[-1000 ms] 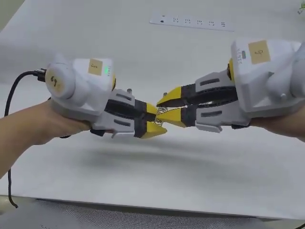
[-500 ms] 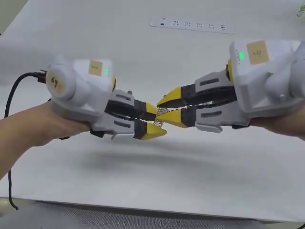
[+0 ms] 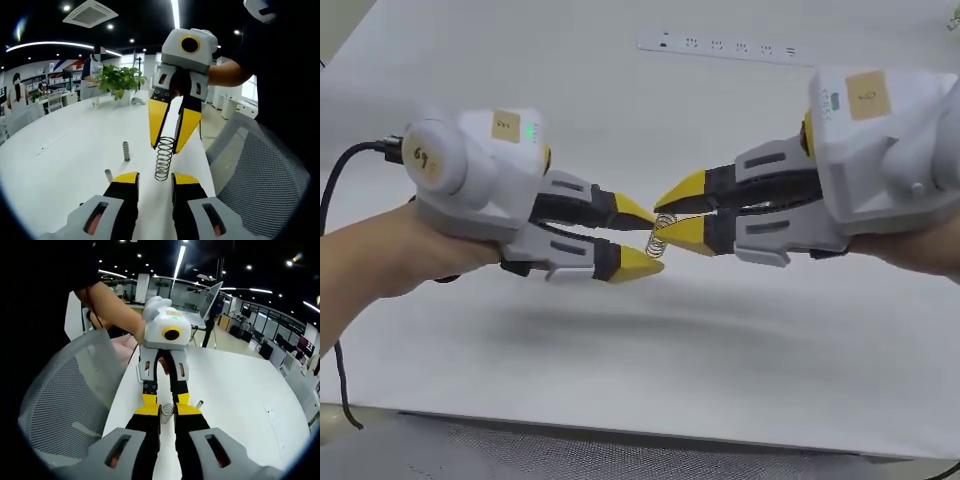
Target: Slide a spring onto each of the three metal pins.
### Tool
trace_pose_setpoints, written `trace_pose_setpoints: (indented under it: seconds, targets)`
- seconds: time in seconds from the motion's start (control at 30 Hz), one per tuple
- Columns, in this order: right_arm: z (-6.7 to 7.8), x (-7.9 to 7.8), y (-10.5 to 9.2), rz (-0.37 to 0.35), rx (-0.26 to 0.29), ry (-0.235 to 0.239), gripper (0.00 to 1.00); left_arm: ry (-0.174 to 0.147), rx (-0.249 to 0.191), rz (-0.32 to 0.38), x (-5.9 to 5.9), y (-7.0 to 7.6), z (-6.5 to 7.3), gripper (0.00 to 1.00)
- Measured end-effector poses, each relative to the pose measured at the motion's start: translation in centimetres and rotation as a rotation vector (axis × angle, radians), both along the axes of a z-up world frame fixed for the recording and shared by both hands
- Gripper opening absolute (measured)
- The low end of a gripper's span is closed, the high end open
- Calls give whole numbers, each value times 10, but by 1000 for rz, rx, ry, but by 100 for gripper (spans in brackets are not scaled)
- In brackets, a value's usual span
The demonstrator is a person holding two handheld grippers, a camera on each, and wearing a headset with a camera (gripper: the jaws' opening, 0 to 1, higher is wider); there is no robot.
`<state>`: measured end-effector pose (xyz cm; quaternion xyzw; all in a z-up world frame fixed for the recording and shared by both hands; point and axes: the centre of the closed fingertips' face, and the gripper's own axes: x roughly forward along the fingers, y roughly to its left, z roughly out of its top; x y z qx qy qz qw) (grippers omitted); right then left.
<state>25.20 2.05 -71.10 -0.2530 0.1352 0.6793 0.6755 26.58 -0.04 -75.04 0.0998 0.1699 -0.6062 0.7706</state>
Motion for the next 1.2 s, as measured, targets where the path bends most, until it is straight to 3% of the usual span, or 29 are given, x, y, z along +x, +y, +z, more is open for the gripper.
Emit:
trace_pose_setpoints:
  seconds: [0.7,1.2]
  targets:
    - [-3,6,-2,-14,-6,-4,7,16,-20,101,6,26,-1,29]
    - [-7,9,-7,-31,-16,-4,7,13,-28,195,12,53,-1,35]
